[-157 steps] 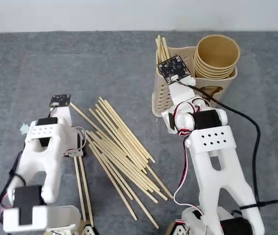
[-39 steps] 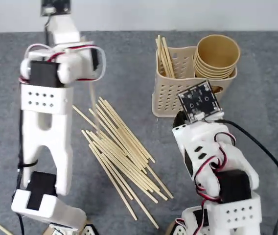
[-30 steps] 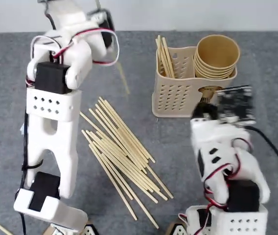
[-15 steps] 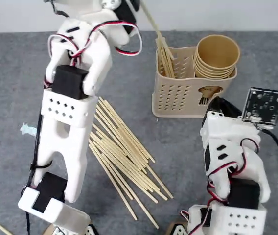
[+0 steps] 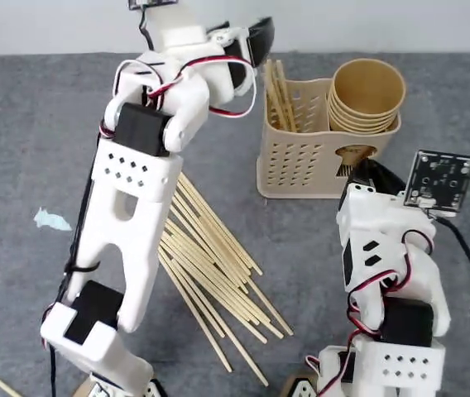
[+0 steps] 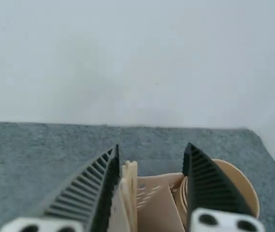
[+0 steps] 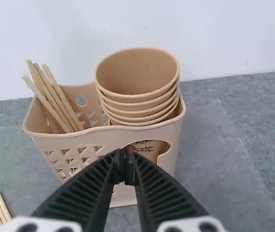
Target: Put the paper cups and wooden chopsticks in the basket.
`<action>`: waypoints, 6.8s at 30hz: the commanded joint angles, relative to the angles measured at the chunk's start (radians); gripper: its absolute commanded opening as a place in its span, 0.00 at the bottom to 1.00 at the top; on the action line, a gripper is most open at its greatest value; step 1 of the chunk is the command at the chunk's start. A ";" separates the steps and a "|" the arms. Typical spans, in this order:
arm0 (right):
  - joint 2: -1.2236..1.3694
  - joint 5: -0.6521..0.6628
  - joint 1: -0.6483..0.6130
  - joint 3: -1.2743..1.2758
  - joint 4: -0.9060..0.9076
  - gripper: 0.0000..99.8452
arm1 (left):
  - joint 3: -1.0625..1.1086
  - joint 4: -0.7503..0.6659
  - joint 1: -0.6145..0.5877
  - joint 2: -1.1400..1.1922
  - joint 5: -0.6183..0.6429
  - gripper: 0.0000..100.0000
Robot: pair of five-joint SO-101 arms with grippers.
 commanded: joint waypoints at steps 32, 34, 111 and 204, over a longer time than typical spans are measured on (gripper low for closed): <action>-0.010 -0.003 -0.117 0.023 -0.010 0.02 | 0.366 0.669 -1.178 -0.224 -0.167 0.02; -0.010 -0.003 -0.117 0.023 -0.010 0.02 | 0.426 0.667 -1.250 -0.224 -0.204 0.02; -0.008 -0.002 -0.159 0.049 -0.018 0.02 | 0.951 0.184 -1.398 -0.021 -0.626 0.23; 2.032 0.440 -0.659 -1.522 0.441 0.01 | 0.929 0.114 -0.712 -0.021 -0.281 0.11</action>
